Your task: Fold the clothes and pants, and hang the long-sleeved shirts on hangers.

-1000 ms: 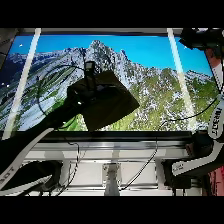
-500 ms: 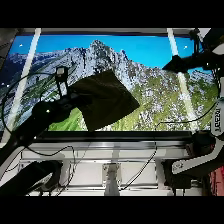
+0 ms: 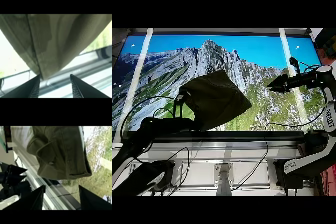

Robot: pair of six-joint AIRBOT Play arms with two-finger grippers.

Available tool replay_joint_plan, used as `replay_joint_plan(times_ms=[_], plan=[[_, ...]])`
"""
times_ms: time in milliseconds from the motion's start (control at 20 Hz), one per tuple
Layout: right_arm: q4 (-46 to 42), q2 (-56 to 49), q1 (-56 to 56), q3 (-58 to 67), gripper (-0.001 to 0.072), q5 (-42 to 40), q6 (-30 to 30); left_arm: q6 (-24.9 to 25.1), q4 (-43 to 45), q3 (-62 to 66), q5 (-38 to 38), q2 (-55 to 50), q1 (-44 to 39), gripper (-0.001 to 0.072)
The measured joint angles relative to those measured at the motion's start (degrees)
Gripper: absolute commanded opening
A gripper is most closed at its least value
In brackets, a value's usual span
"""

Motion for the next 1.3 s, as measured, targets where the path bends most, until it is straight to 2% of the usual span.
replay_joint_plan(times_ms=[150,200,350,600,750,1000,1300], plan=[[-1.11,-0.20,1.03,-0.37,0.0502,-2.12,1.84,0.70,-2.14,-0.37,2.16,-2.03,1.70,0.0274],[-1.29,-0.22,1.44,-0.44,0.0570,-2.45,2.38,1.77,-3.63,-0.42,2.64,-2.86,2.69,0.0274],[-1.79,-0.37,2.54,-0.44,0.0593,-2.62,3.61,8.11,-11.58,-0.48,4.04,-5.49,7.78,0.0276],[-2.05,-0.46,3.21,-0.44,0.0593,-2.82,4.35,15.37,-19.15,-0.48,8.09,-9.07,16.04,0.0285],[-2.16,-0.46,3.34,-0.44,0.0593,-2.93,4.50,18.08,-20.76,-0.48,9.49,-11.72,17.64,0.0300],[-2.19,-0.46,3.34,-0.44,0.0593,-2.93,4.63,25.44,-24.98,-0.48,11.10,-16.83,18.47,0.0301],[-2.16,-0.46,3.37,-0.44,0.0592,-3.04,4.63,28.13,-26.56,-0.48,11.54,-21.75,18.58,0.0299]])
